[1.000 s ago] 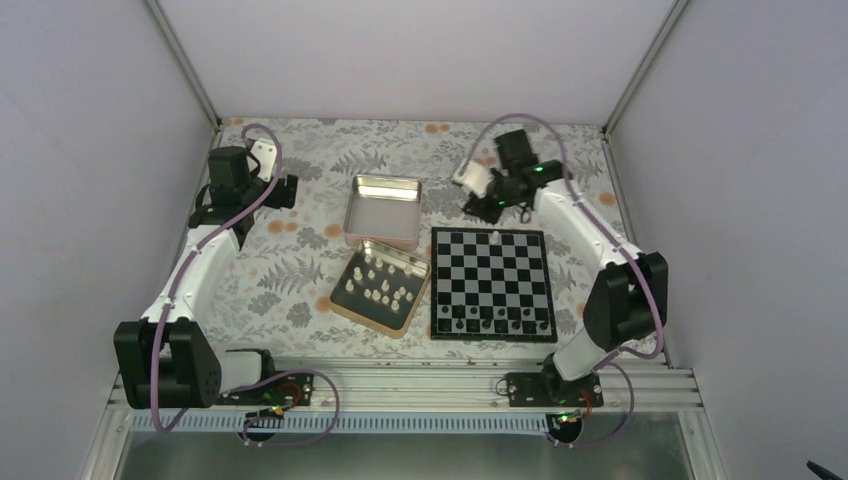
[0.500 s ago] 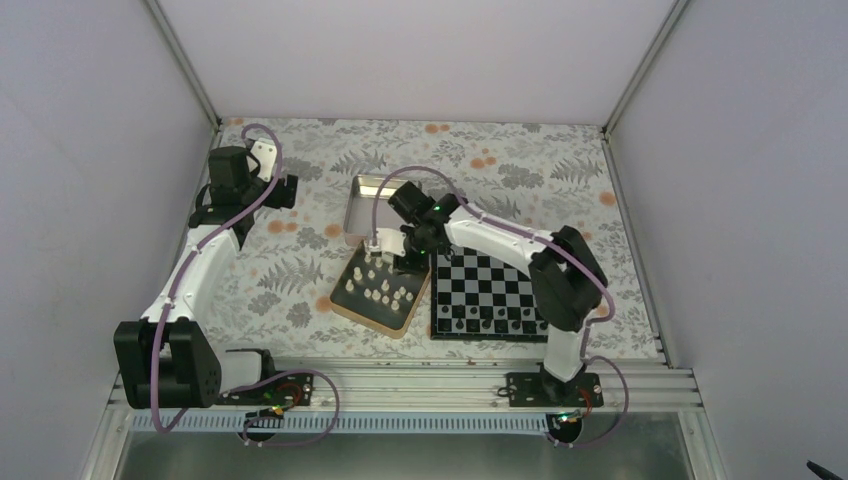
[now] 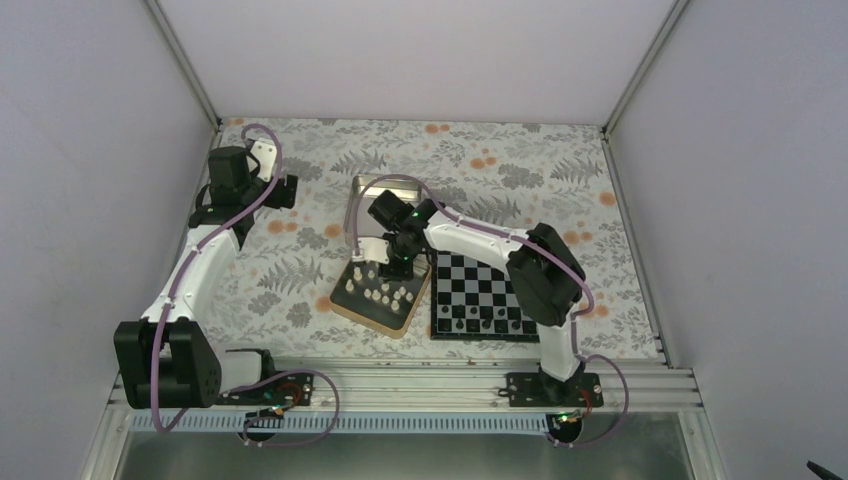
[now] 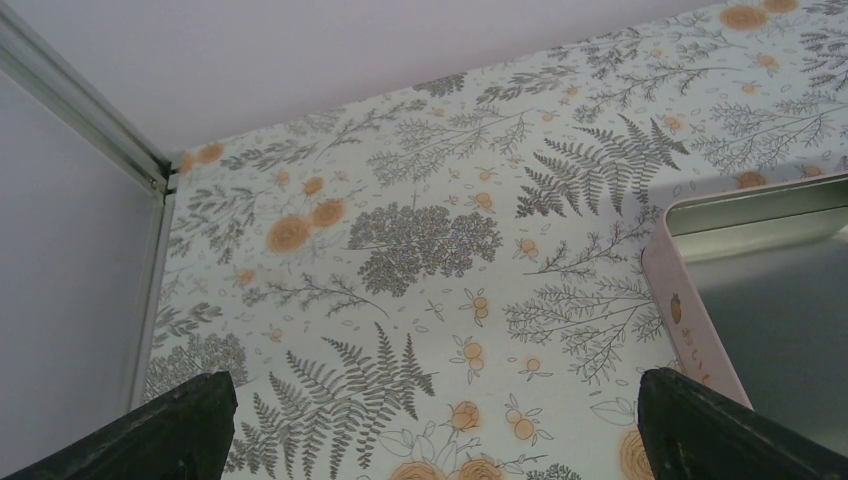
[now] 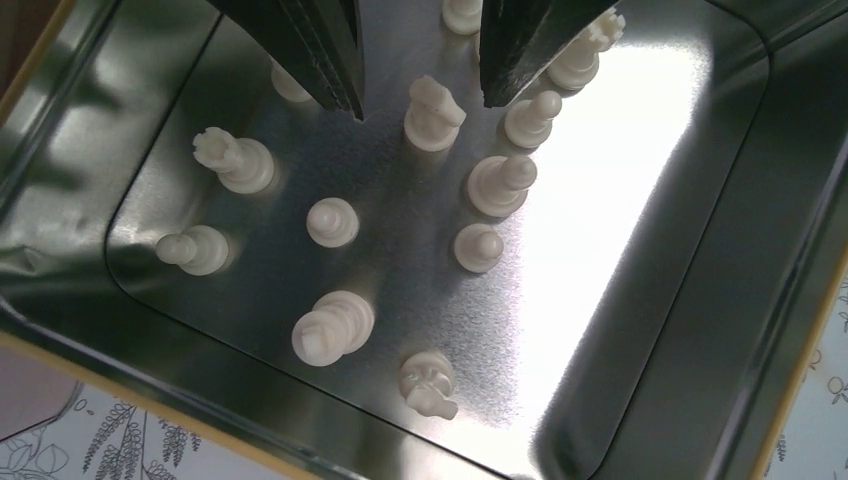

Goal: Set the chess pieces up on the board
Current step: Pick up the chess piece from the storage box.

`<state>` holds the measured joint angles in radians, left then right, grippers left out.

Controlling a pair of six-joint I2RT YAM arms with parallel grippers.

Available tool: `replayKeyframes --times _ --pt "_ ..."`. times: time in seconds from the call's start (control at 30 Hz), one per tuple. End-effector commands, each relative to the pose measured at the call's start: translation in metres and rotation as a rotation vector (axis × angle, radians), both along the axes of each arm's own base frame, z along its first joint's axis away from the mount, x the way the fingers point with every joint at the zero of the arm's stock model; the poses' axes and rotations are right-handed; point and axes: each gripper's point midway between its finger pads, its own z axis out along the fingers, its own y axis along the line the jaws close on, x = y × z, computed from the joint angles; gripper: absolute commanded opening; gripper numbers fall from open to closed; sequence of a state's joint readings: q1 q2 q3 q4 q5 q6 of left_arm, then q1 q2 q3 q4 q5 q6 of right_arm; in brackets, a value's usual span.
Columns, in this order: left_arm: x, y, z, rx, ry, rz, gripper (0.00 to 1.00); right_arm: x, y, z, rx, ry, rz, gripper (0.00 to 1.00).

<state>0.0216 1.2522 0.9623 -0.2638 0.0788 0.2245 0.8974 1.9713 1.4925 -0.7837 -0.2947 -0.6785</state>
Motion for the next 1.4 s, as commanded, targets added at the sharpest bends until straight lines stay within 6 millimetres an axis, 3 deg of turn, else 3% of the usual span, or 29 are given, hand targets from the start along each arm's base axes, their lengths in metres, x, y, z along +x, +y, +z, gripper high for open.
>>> replayKeyframes --times 0.0,0.87,1.1,1.37 --pt "0.001 0.003 0.0 0.01 -0.011 0.004 1.0 -0.001 0.008 -0.005 -0.014 0.002 0.004 0.32" --pt "0.0 0.001 0.0 0.006 -0.014 -0.007 1.0 0.001 -0.001 -0.035 -0.087 0.013 0.0 0.24" --pt "0.0 0.001 0.0 0.007 -0.013 -0.004 1.0 0.001 0.001 -0.027 -0.072 0.003 0.001 0.06" --pt "0.0 0.002 0.0 0.007 -0.012 -0.001 1.0 0.001 0.0 0.004 -0.021 -0.025 -0.006 0.04"
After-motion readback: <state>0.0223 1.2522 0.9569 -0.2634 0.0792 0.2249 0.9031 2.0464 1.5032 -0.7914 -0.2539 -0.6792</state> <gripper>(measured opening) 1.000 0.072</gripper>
